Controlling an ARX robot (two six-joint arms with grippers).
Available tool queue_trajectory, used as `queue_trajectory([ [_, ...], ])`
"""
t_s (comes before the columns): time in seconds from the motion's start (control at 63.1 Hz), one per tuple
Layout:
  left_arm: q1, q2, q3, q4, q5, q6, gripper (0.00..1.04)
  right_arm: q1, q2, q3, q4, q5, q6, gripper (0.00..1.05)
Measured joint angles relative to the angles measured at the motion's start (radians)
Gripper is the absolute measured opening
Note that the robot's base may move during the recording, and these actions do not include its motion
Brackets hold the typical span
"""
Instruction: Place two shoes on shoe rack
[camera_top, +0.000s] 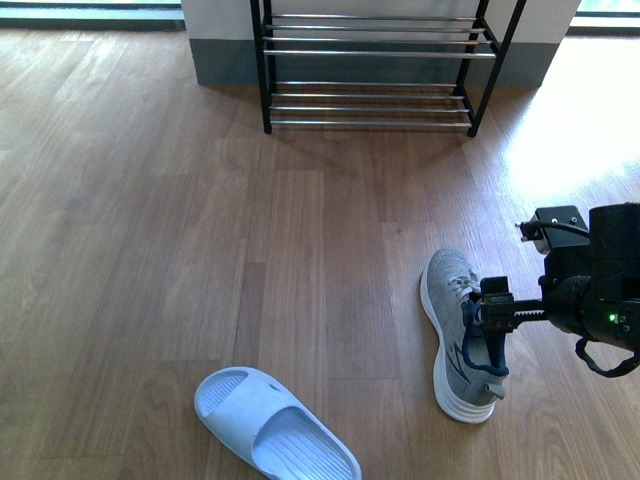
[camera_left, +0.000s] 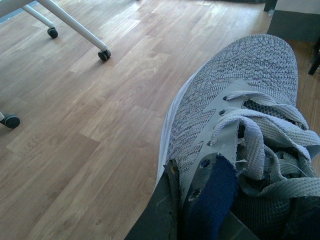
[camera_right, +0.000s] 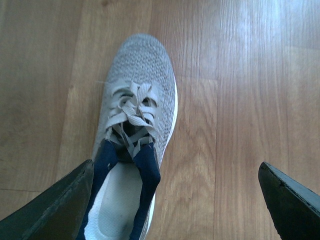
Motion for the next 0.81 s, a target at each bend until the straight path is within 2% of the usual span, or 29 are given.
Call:
queue_trajectory([
  [0.253,0.0,0.0,0.0,0.0,0.0,0.0,0.01,-0.036,0.103,0.087,-0.018,0.026,-0.02,0.96],
  [0.808,0.0,0.0,0.0,0.0,0.0,0.0,0.01,-0.049,0.237,0.211,-0.043,0.07,-0.025,0.94],
])
